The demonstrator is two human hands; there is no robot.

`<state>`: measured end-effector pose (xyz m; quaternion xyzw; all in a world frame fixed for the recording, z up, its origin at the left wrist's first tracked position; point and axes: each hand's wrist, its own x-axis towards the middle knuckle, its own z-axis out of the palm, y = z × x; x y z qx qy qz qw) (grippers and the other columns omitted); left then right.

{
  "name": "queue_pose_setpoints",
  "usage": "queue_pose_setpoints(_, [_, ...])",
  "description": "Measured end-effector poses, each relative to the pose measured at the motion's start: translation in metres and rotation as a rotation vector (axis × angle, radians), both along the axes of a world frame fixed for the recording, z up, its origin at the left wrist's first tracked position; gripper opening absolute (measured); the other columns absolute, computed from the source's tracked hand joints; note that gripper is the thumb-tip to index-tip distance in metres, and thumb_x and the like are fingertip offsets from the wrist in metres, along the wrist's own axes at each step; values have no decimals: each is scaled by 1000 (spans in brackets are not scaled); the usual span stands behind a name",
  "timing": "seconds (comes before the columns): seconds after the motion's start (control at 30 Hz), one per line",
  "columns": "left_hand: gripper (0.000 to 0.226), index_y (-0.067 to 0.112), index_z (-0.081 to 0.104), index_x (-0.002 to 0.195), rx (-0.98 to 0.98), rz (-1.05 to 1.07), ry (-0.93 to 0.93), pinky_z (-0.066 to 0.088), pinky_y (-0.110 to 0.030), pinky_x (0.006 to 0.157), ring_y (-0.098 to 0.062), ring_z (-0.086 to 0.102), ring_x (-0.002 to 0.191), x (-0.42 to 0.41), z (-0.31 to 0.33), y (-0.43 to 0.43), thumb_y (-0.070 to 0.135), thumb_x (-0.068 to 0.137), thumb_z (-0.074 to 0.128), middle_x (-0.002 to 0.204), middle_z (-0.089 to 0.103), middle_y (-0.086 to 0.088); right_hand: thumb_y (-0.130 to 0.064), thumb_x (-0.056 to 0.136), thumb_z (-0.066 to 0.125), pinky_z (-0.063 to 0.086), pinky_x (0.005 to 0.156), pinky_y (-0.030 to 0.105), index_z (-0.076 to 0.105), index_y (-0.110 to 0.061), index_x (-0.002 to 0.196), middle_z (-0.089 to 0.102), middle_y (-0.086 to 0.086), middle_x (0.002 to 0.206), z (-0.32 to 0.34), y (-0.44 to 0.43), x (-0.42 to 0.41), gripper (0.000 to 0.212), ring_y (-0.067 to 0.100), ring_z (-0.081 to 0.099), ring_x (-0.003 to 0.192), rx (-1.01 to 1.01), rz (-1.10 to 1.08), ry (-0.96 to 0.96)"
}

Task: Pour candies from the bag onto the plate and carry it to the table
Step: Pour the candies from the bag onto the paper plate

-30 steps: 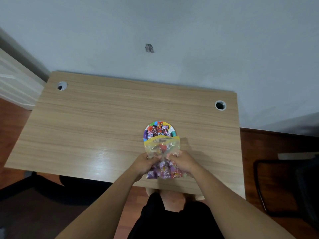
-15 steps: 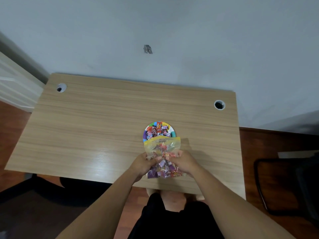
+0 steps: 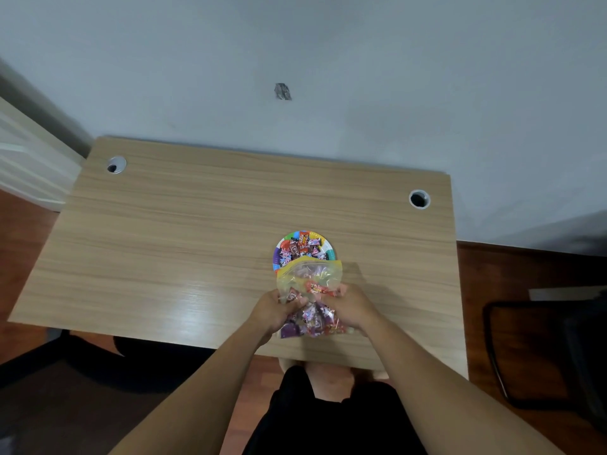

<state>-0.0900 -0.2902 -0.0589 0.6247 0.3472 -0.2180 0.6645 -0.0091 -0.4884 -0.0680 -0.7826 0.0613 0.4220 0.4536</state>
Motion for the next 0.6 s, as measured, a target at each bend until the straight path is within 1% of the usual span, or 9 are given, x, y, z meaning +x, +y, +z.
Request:
queue_pose_setpoints(0.03, [39, 9, 79, 123, -21, -2, 0, 67, -36, 88, -25, 83, 103, 0, 0, 1, 27, 89, 88, 113, 85, -9, -40, 87, 82, 59, 97, 38, 79, -17, 120, 83, 0, 108, 1, 0, 1, 40, 23, 78, 103, -2, -5, 2])
queue_pose_setpoints(0.1, [42, 9, 77, 125, -81, 1, 8, 67, -38, 90, -27, 83, 105, 0, 1, 2, 27, 90, 87, 115, 85, -10, -41, 90, 81, 56, 86, 32, 79, -14, 116, 83, 5, 107, 0, 1, 2, 38, 24, 78, 102, -20, -22, 12])
queue_pose_setpoints(0.2, [42, 5, 76, 127, -153, 3, 30, 67, -38, 89, -30, 82, 108, 2, 4, 2, 24, 91, 86, 116, 85, -12, -45, 92, 80, 47, 73, 30, 80, -7, 106, 82, 11, 95, -2, 1, 1, 40, 21, 73, 86, -45, -49, -27])
queue_pose_setpoints(0.23, [42, 4, 75, 126, -162, -3, 44, 66, -42, 92, -33, 81, 109, 2, 3, 3, 23, 91, 86, 115, 84, -14, -44, 92, 79, 46, 72, 29, 81, -7, 104, 80, 8, 90, -1, 1, 0, 39, 18, 68, 83, -48, -50, -35])
queue_pose_setpoints(0.27, [41, 2, 75, 125, -169, -5, 60, 65, -49, 97, -38, 80, 111, 2, 3, 3, 21, 91, 86, 115, 84, -16, -42, 94, 78, 45, 72, 28, 82, -8, 103, 80, 7, 91, -1, 1, 0, 35, 16, 66, 82, -45, -44, -40])
queue_pose_setpoints(0.33, [39, -1, 76, 122, -165, -21, 83, 60, -59, 104, -48, 76, 115, 2, 1, 4, 19, 90, 86, 114, 83, -22, -37, 96, 78, 47, 73, 26, 83, -10, 107, 82, 7, 101, 1, 1, 0, 29, 14, 68, 85, -30, -20, -36])
queue_pose_setpoints(0.4, [34, -3, 76, 119, -149, -24, 101, 61, -58, 103, -50, 75, 113, 2, 1, 4, 15, 91, 85, 113, 82, -24, -31, 96, 79, 48, 77, 26, 82, -9, 112, 83, 10, 108, 4, 2, 1, 27, 16, 70, 89, -1, -16, -35])
queue_pose_setpoints(0.47, [30, -4, 78, 115, -92, -23, 102, 63, -54, 99, -47, 78, 105, 2, -1, 5, 13, 91, 85, 113, 82, -27, -28, 95, 79, 47, 75, 27, 82, -8, 112, 83, 14, 109, 4, 2, 1, 27, 16, 68, 87, 14, -20, -27])
queue_pose_setpoints(0.6, [28, -6, 80, 109, -3, 11, 103, 67, -42, 82, -32, 79, 88, 2, -1, 5, 15, 90, 86, 108, 82, -27, -31, 98, 76, 42, 51, 21, 81, -10, 111, 78, 7, 93, 6, 2, 2, 26, 10, 54, 61, -4, 5, -13])
